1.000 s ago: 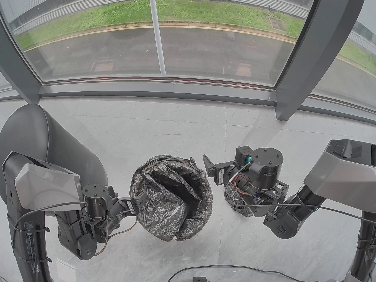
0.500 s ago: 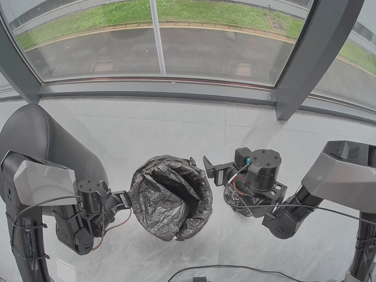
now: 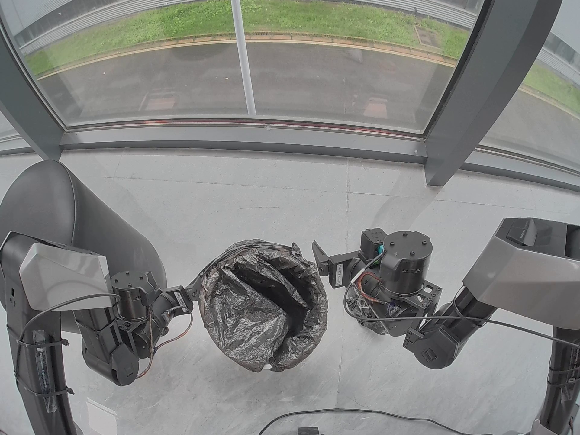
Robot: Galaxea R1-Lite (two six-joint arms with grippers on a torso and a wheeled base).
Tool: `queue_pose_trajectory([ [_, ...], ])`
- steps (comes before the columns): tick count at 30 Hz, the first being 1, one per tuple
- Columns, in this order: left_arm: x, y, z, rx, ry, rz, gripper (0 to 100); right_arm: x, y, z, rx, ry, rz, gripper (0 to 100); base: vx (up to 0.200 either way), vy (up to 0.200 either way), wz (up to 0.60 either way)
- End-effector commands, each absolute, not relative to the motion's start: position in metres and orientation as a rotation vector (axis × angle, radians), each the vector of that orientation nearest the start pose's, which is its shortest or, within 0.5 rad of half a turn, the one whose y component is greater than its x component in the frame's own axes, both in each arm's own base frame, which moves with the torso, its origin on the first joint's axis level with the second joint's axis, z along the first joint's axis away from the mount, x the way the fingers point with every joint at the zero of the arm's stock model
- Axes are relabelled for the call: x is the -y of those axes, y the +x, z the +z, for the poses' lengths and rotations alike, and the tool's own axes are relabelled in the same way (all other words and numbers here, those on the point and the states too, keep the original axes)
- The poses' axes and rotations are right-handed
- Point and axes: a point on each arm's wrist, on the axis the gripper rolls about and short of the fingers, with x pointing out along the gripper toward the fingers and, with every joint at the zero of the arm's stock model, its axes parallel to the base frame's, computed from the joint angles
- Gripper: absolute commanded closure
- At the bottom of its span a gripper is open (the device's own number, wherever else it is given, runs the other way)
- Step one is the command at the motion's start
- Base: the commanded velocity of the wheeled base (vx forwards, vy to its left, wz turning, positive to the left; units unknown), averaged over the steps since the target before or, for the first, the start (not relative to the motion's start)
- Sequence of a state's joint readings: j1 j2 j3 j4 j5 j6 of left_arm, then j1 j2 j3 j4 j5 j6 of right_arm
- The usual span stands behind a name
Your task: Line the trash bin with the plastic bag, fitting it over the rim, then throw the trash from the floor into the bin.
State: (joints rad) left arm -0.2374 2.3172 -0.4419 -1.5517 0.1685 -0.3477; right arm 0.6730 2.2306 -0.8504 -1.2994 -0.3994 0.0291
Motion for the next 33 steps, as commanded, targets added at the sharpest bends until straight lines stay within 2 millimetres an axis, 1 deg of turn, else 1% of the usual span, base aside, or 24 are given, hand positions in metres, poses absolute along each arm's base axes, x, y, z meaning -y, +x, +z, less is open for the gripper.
queue_pose_trajectory([
  [1,0.068,0.313,-0.002,-0.324,-0.282,-0.002,0,-0.237,0.312,0.071,-0.074,-0.013,0.273,0,0.0,0.0,0.0],
  [4,0.068,0.313,-0.002,-0.325,-0.281,-0.002,0,-0.237,0.312,0.071,-0.074,-0.013,0.272,0,0.0,0.0,0.0],
  [11,0.069,0.316,-0.013,-0.347,-0.278,0.003,0,-0.238,0.312,0.071,-0.075,-0.013,0.273,0,0.0,0.0,0.0],
  [17,0.069,0.317,-0.015,-0.35,-0.277,0.005,0,-0.238,0.312,0.069,-0.079,-0.016,0.273,0,0.0,0.0,0.0],
  [24,0.068,0.317,-0.03,-0.389,-0.272,0.017,0,-0.238,0.312,0.068,-0.08,-0.018,0.272,0,0.0,0.0,0.0],
  [27,0.068,0.319,-0.033,-0.391,-0.271,0.017,0,-0.238,0.312,0.067,-0.082,-0.019,0.272,0,0.0,0.0,0.0],
  [30,0.068,0.324,-0.042,-0.401,-0.268,0.022,0,-0.238,0.313,0.066,-0.079,-0.017,0.272,0,0.0,0.0,0.0],
  [33,0.068,0.324,-0.046,-0.41,-0.265,0.023,0,-0.238,0.313,0.066,-0.075,-0.018,0.272,0,0.0,0.0,0.0],
])
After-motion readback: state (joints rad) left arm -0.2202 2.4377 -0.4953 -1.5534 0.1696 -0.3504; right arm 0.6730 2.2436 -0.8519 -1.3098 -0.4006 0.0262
